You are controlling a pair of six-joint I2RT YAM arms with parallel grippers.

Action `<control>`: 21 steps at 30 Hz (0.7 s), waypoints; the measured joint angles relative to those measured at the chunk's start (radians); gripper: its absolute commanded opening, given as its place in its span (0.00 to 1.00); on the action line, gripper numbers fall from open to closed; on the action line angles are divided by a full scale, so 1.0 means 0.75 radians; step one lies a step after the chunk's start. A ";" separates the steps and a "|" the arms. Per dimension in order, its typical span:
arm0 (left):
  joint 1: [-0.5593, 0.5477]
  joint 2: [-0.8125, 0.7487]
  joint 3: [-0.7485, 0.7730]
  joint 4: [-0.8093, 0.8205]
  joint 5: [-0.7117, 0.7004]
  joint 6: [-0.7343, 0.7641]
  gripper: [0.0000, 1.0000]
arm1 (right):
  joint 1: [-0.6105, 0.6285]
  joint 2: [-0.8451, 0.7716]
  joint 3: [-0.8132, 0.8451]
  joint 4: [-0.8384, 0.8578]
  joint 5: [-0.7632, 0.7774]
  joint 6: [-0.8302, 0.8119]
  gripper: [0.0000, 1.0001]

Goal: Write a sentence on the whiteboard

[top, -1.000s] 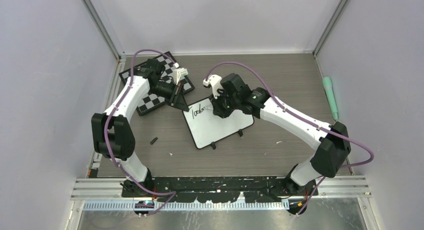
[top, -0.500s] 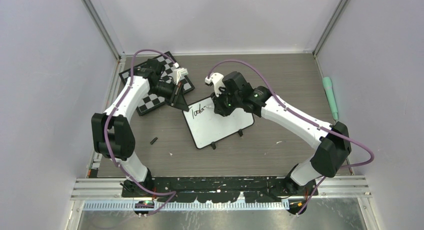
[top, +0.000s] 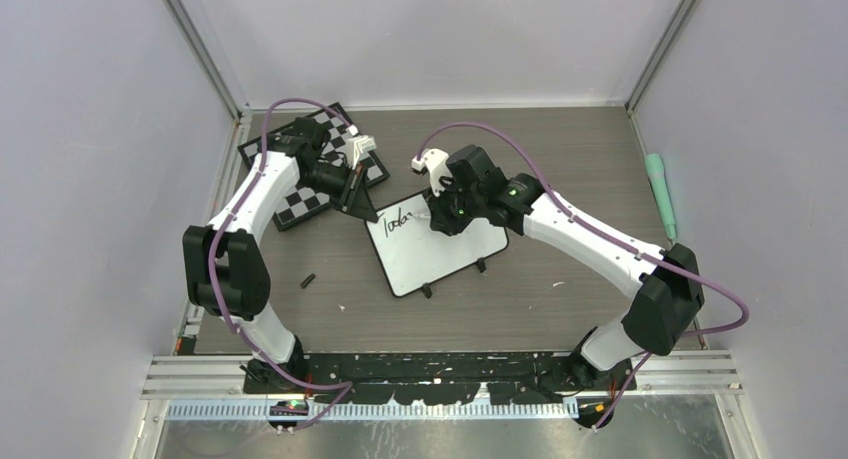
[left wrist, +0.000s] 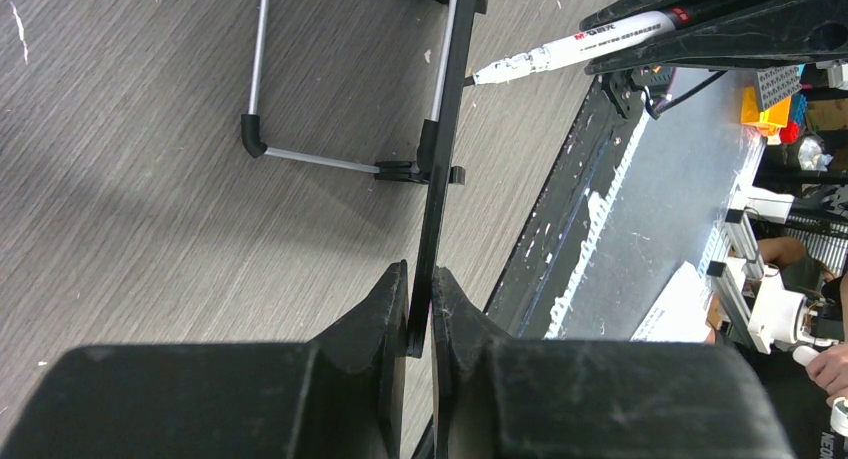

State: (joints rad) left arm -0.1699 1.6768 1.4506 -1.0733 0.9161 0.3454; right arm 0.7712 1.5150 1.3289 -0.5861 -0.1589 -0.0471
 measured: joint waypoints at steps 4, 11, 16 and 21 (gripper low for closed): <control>0.000 0.000 0.000 0.000 0.000 0.000 0.00 | 0.000 0.000 0.000 -0.003 0.001 -0.005 0.00; 0.000 0.000 0.000 0.000 0.000 -0.001 0.00 | -0.007 0.000 0.009 -0.020 0.008 -0.015 0.00; 0.000 0.000 0.000 0.000 0.000 -0.002 0.00 | -0.024 0.000 0.036 -0.034 0.021 -0.016 0.00; 0.000 0.000 0.000 -0.001 0.001 -0.002 0.00 | -0.031 0.000 0.055 -0.037 0.032 -0.017 0.00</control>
State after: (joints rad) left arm -0.1699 1.6768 1.4506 -1.0737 0.9165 0.3439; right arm 0.7483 1.5150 1.3701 -0.6140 -0.1352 -0.0601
